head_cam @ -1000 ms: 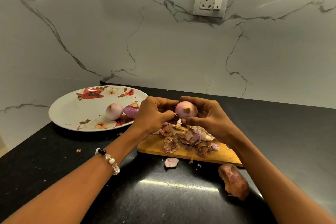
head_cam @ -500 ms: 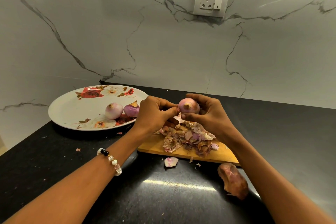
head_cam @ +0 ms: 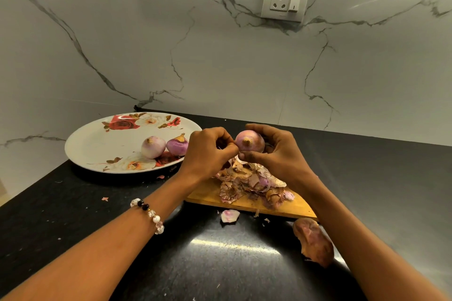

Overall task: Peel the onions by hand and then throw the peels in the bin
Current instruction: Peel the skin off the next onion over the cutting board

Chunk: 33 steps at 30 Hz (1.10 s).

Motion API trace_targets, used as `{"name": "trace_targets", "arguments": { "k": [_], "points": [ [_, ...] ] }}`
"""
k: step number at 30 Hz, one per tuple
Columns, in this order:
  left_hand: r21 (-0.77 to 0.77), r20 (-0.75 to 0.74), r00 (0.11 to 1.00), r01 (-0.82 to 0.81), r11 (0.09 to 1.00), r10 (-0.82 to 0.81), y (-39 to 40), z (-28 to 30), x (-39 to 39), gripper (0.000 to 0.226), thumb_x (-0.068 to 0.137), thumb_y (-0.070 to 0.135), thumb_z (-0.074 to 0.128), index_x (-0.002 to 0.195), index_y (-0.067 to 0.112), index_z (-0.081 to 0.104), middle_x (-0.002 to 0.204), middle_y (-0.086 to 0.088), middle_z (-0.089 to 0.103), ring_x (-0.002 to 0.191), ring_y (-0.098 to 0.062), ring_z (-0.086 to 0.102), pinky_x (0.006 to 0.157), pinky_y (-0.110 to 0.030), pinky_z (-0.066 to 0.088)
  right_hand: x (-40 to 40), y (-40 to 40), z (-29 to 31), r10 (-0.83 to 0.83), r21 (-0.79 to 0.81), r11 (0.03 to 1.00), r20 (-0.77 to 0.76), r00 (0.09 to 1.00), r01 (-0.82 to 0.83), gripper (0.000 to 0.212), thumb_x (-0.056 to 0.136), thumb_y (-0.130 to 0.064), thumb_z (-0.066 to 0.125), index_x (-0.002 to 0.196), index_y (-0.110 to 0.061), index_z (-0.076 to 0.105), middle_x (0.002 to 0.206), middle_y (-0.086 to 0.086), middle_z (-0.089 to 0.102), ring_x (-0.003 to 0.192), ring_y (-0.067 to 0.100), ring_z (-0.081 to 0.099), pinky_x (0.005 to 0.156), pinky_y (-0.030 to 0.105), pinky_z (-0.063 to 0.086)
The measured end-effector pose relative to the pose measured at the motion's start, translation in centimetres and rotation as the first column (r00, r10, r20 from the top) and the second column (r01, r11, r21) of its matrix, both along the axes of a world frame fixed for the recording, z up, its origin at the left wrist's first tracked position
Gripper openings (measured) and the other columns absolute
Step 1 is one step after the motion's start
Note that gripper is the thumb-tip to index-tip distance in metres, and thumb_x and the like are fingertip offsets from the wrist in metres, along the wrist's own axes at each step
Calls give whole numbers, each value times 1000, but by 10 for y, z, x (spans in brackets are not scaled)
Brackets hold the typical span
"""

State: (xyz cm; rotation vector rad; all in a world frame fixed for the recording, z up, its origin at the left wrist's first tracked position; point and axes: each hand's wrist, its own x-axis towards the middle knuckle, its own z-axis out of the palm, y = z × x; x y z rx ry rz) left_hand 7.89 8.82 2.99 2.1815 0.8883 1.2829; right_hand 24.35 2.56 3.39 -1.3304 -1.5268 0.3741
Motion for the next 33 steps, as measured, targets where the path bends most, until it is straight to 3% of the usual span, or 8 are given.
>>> {"name": "trace_targets", "arguments": {
  "k": [4, 9, 16, 24, 28, 33],
  "points": [
    [7, 1, 1000, 2, 1000, -2, 2, 0, -1, 7, 82, 16, 69, 77, 16, 64, 66, 4, 63, 59, -9, 61, 55, -16, 51, 0, -2, 2, 14, -3, 1000, -41, 999, -14, 67, 66, -17, 86, 128, -8, 60, 117, 6, 66, 105, 20, 66, 87, 39, 58],
    [-42, 50, 997, -49, 998, 51, 8, 1, -3, 4, 84, 14, 68, 81, 14, 66, 72, 1, 65, 64, -13, 64, 59, -25, 56, 2, -3, 4, 22, -6, 1000, -92, 995, -23, 65, 67, -14, 85, 127, -7, 60, 116, 6, 66, 104, 19, 66, 88, 32, 57],
    [-198, 159, 979, 160, 967, -129, -3, 5, -3, 11, 85, 14, 70, 96, 15, 72, 82, -1, 72, 61, -15, 70, 58, -30, 60, 5, -2, 4, -26, 1, 1000, -28, 999, 27, 66, 66, -16, 87, 126, -10, 61, 115, 4, 66, 103, 18, 66, 87, 35, 58],
    [-47, 123, 992, 37, 998, -31, -4, 2, -1, 3, 83, 14, 73, 84, 13, 70, 69, 3, 68, 52, -6, 66, 52, -21, 56, 0, 0, 1, -53, 42, 998, 42, 998, 51, 66, 67, -17, 88, 127, -9, 61, 116, 5, 66, 104, 18, 65, 87, 35, 58],
    [29, 72, 997, -2, 1000, 0, -3, 0, 2, 5, 82, 14, 71, 79, 15, 67, 64, 10, 62, 57, -2, 63, 53, -12, 50, -3, 0, 1, -40, 49, 998, 41, 998, 38, 66, 67, -14, 87, 127, -8, 61, 116, 6, 66, 104, 19, 65, 87, 37, 58],
    [79, 48, 999, 15, 997, -19, -2, 1, 1, 8, 82, 13, 68, 77, 15, 62, 64, 6, 59, 57, -6, 59, 52, -12, 46, -3, -2, 4, 0, 38, 999, -5, 1000, 0, 66, 67, -13, 87, 127, -8, 60, 116, 6, 66, 105, 21, 65, 87, 39, 58]
  ]
}}
